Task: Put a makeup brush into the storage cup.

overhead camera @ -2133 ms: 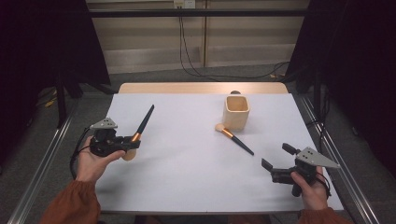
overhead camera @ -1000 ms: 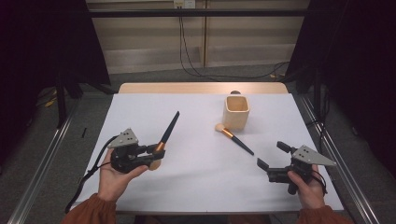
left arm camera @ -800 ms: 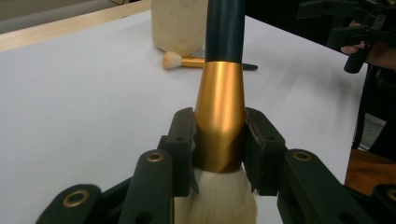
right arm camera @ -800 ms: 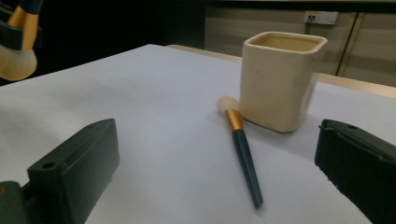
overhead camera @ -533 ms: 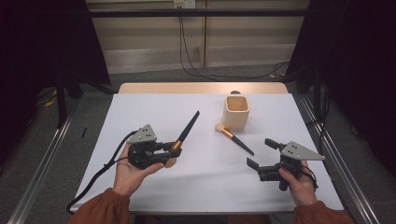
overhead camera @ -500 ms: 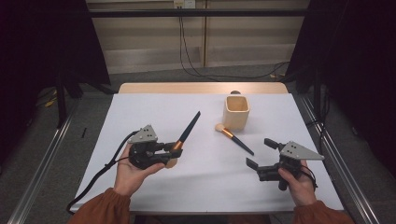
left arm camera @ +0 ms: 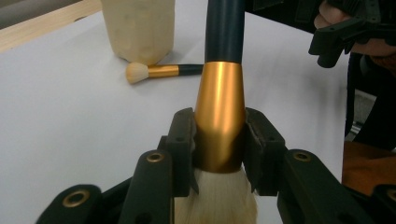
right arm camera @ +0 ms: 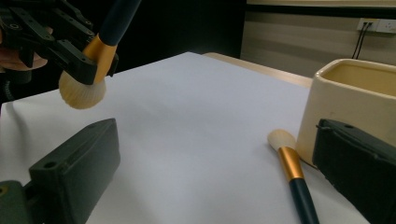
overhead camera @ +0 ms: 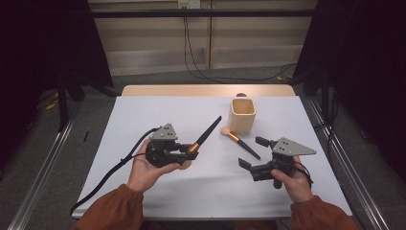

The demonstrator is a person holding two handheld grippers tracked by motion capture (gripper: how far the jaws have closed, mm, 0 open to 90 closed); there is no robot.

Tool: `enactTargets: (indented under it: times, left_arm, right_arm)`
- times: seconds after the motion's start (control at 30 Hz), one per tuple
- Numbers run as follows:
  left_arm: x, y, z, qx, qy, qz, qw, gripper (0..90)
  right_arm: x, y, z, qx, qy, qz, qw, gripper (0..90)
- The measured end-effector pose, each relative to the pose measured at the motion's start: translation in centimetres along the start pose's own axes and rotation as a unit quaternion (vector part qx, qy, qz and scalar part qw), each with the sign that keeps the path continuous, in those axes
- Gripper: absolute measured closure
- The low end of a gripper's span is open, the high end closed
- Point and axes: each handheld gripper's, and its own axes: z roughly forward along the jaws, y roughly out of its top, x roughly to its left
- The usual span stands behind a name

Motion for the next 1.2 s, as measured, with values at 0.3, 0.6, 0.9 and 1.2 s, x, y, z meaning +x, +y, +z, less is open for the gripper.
enactTargets:
  times: [0.3, 0.6, 0.9, 1.2]
  left_arm:
    - [0.4, 1.1, 0.2, 0.048, -0.006, 0.014, 0.9988, 66.6]
    - [0.3, 1.5, 0.6, 0.116, -0.011, 0.04, 0.9924, 66.6]
    - [0.2, 2.0, 0.8, 0.171, -0.025, 0.06, 0.9832, 66.6]
    - [0.5, 1.8, 1.2, 0.214, -0.032, 0.076, 0.9733, 66.6]
  right_arm:
    - [0.2, 0.8, 1.7, 0.029, 0.036, -0.011, 0.9989, 0.6]
    - [0.3, 1.5, 2.9, 0.077, 0.08, -0.033, 0.9933, 0.9]
    - [-0.2, 2.2, 3.2, 0.117, 0.101, -0.039, 0.9873, 1.1]
    - [-0.4, 2.6, 3.7, 0.165, 0.129, -0.052, 0.9764, 1.2]
